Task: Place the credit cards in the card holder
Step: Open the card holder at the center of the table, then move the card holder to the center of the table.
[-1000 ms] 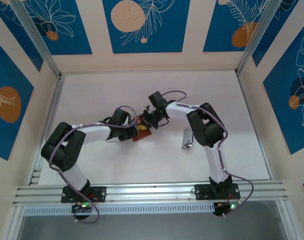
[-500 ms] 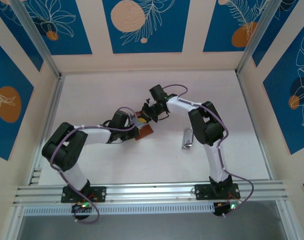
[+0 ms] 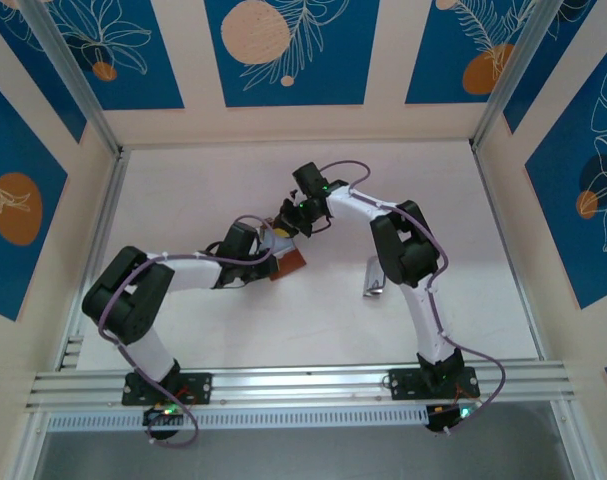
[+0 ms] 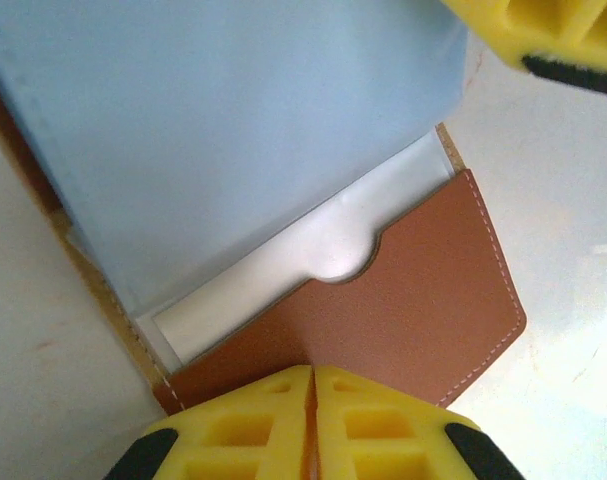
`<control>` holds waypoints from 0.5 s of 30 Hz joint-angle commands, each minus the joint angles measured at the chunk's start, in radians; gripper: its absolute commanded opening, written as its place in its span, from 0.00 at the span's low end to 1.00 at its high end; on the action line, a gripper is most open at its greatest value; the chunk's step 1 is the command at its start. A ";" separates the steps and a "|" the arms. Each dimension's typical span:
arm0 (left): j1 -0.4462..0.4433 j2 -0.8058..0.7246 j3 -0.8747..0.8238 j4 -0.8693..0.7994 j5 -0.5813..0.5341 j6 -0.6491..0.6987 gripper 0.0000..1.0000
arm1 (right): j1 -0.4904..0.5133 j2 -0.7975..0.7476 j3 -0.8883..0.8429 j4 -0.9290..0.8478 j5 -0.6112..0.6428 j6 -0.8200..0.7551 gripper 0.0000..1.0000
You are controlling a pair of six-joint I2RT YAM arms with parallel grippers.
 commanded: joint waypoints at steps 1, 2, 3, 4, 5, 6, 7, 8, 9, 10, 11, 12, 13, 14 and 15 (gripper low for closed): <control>-0.018 -0.018 -0.036 -0.227 -0.038 0.037 0.10 | 0.036 -0.020 0.003 -0.093 0.119 -0.007 0.09; -0.018 -0.036 -0.027 -0.248 -0.042 0.043 0.11 | 0.042 -0.019 -0.002 -0.100 0.135 -0.002 0.09; -0.017 -0.054 -0.019 -0.264 -0.042 0.046 0.11 | 0.047 -0.015 -0.008 -0.103 0.137 0.001 0.09; -0.016 -0.075 -0.010 -0.280 -0.042 0.051 0.12 | 0.051 -0.007 -0.009 -0.109 0.137 0.003 0.09; -0.016 -0.098 -0.001 -0.297 -0.042 0.056 0.14 | 0.054 0.001 -0.014 -0.116 0.140 0.004 0.09; -0.015 -0.115 0.009 -0.312 -0.041 0.060 0.16 | 0.056 0.006 -0.019 -0.115 0.143 0.007 0.09; -0.014 -0.134 0.022 -0.331 -0.037 0.065 0.19 | 0.059 0.011 -0.025 -0.114 0.143 0.009 0.08; -0.009 -0.149 0.032 -0.347 -0.032 0.069 0.21 | 0.062 0.015 -0.028 -0.117 0.143 0.010 0.08; -0.004 -0.167 0.039 -0.362 -0.029 0.069 0.22 | 0.065 0.014 -0.036 -0.118 0.148 0.010 0.08; 0.007 -0.190 0.042 -0.368 -0.024 0.063 0.22 | 0.070 0.013 -0.045 -0.120 0.156 0.012 0.08; 0.020 -0.207 0.042 -0.371 -0.016 0.057 0.22 | 0.073 0.009 -0.053 -0.122 0.161 0.013 0.08; 0.038 -0.225 0.043 -0.374 -0.006 0.049 0.22 | 0.078 0.004 -0.067 -0.122 0.162 0.013 0.08; 0.057 -0.235 0.048 -0.381 -0.001 0.047 0.23 | 0.081 -0.006 -0.086 -0.120 0.170 0.017 0.08; 0.070 -0.240 0.058 -0.386 -0.002 0.047 0.23 | 0.084 -0.020 -0.112 -0.111 0.176 0.022 0.08; 0.085 -0.238 0.073 -0.397 -0.002 0.053 0.23 | 0.086 -0.037 -0.144 -0.095 0.182 0.029 0.08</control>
